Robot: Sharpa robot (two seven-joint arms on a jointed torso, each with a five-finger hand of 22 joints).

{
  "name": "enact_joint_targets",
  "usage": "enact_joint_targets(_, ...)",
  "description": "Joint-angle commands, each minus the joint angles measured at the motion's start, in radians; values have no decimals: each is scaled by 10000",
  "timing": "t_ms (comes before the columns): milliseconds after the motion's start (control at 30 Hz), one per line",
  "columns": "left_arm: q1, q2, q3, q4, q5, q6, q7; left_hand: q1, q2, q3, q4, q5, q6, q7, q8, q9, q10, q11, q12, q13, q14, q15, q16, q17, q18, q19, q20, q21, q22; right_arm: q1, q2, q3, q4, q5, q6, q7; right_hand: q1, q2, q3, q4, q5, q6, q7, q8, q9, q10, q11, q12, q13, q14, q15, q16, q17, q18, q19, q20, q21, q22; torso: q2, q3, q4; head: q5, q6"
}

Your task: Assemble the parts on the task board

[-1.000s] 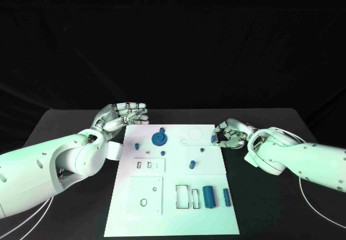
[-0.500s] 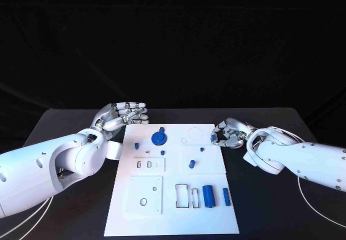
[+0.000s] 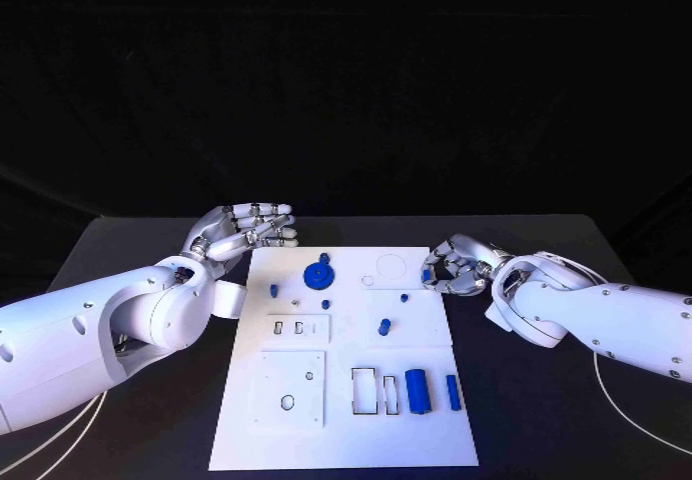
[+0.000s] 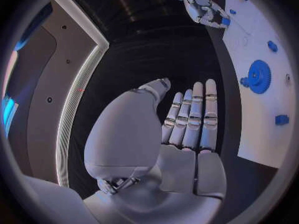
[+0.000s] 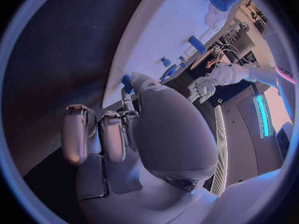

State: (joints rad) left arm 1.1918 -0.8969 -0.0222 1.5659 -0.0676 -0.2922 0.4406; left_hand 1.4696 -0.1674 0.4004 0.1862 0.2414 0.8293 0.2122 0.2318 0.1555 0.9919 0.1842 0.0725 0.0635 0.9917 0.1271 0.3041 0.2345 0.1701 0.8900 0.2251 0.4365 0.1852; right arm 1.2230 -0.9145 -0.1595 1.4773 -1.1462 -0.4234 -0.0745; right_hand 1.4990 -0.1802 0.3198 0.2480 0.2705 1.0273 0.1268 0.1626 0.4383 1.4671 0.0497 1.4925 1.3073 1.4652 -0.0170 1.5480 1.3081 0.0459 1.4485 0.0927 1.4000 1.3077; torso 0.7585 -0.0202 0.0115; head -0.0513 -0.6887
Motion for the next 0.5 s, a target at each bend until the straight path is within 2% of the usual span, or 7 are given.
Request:
enact_joint_targets(33, 4, 11, 6, 18, 21, 188, 32, -85, 4, 67, -9, -60, 2, 287, -22, -8, 33, 24, -54, 14, -7, 55, -35, 9, 103, -81, 18, 55, -13, -7, 13, -1, 24, -141, -247, 163, 72, 250, 358, -99, -18, 297, -136, 237, 155, 557, -154, 103, 1954, 885, -144, 32, 1775, 19, 66, -117, 108, 1182, -2, 4, 3, -1, -8)
enact_joint_targets(200, 4, 6, 6, 14, 21, 183, 26, -85, 6, 74, -18, -61, 1, 288, -27, -10, 32, 24, -59, 14, -8, 55, -41, 17, 104, -84, 18, 59, -14, -7, 8, -1, 46, -197, -499, 165, -13, 290, 657, -240, -34, 518, -277, 488, 310, 586, -279, 127, 1983, 893, -247, 39, 1807, 6, 100, -216, 145, 1235, -3, 2, 13, 12, -10)
enact_joint_targets(500, 3, 13, 6, -19, 21, 196, 17, -81, 11, 81, -24, -64, 1, 288, -30, -11, 32, 25, -61, 13, -8, 55, -44, 21, 104, -85, 17, 62, -14, 25, -31, 10, 352, -345, -1023, -17, -90, 334, 896, -381, -33, 482, -318, 620, 428, 602, -328, 137, 2000, 904, -296, 49, 1855, -12, 145, -275, 199, 1297, -30, 9, -19, 84, -5)
